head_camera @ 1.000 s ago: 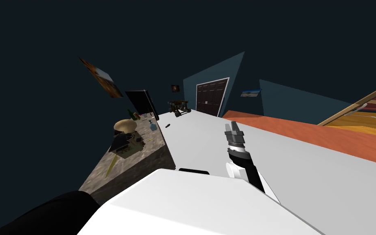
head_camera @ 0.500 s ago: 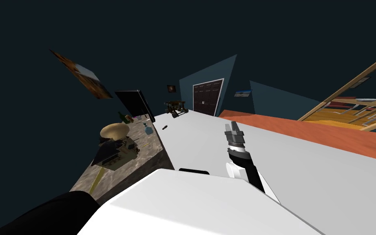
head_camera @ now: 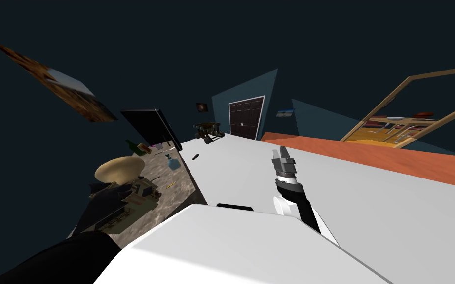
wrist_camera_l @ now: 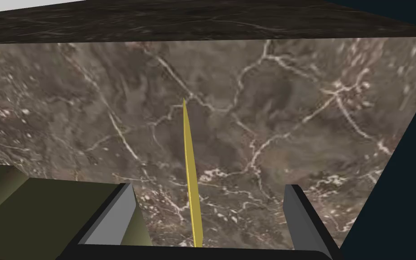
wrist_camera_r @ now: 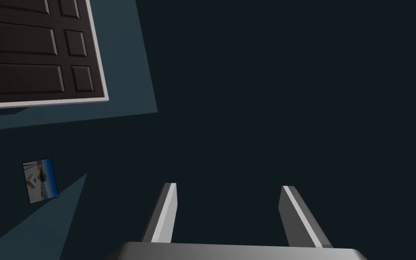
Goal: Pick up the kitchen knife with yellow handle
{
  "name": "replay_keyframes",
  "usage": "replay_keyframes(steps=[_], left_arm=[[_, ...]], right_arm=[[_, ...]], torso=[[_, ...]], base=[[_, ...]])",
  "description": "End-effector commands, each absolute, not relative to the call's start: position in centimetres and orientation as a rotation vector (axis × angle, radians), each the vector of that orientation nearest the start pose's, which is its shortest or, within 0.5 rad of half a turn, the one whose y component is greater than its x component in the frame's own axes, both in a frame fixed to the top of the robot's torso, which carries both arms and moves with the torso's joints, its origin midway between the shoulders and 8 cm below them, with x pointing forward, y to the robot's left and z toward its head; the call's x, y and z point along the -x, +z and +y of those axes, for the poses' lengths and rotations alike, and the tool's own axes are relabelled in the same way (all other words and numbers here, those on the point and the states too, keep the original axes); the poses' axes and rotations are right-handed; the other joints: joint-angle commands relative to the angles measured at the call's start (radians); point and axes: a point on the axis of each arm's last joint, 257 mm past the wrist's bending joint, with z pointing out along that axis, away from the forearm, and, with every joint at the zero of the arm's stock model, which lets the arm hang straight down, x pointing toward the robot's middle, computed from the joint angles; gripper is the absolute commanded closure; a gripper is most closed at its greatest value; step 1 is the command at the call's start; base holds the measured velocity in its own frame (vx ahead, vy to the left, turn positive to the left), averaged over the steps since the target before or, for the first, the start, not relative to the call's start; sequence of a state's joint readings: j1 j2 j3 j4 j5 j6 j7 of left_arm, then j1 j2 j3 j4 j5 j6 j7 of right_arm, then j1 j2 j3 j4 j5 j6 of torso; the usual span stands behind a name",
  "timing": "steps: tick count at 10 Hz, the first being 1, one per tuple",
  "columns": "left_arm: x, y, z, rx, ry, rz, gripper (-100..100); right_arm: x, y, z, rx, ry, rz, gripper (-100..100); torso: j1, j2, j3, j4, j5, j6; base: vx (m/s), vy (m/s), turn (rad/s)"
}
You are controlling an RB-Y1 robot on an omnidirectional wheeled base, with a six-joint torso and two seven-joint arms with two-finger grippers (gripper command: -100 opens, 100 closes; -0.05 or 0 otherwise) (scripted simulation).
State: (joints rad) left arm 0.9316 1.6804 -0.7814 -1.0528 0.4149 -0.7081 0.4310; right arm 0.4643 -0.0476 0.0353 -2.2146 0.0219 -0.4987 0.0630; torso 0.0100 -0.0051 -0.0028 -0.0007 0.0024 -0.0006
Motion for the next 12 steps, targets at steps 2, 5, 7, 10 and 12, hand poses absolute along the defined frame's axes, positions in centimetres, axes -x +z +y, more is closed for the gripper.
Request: replay_keyframes(steps=[2,5,7,10,12], left_arm=[[6.9,-30.9,71.1,1.386,0.034,2.606,-100],[7.5,-32.0,70.5,1.384,0.031,2.606,-100],[8.4,-33.4,70.0,1.39,0.032,2.6,-100],[8.2,-33.1,70.1,1.389,0.033,2.602,100],[8.7,-32.9,70.4,1.392,0.054,2.608,100]], right_arm=[[-36.2,0.5,-25.9,-0.615,1.271,0.706,0],[-36.2,0.6,-25.9,-0.615,1.271,0.706,0],[-36.2,0.6,-25.9,-0.615,1.271,0.706,0],[-36.2,0.6,-25.9,-0.615,1.271,0.705,0],[-36.2,0.6,-25.9,-0.615,1.271,0.705,0]], torso=[[0.001,-0.001,-0.001,0.0,0.0,0.0],[-0.008,0.003,0.002,0.001,-0.002,-0.001],[-0.009,0.003,0.002,0.001,-0.002,-0.001],[-0.01,0.004,0.003,0.001,-0.002,-0.001],[-0.009,0.006,0.005,0.004,0.0,0.0]], base=[[0.111,0.154,-0.147],[0.03,0.034,-0.027],[0.038,0.027,-0.032],[0.006,0.004,0.0],[0.0,0.0,0.0]])
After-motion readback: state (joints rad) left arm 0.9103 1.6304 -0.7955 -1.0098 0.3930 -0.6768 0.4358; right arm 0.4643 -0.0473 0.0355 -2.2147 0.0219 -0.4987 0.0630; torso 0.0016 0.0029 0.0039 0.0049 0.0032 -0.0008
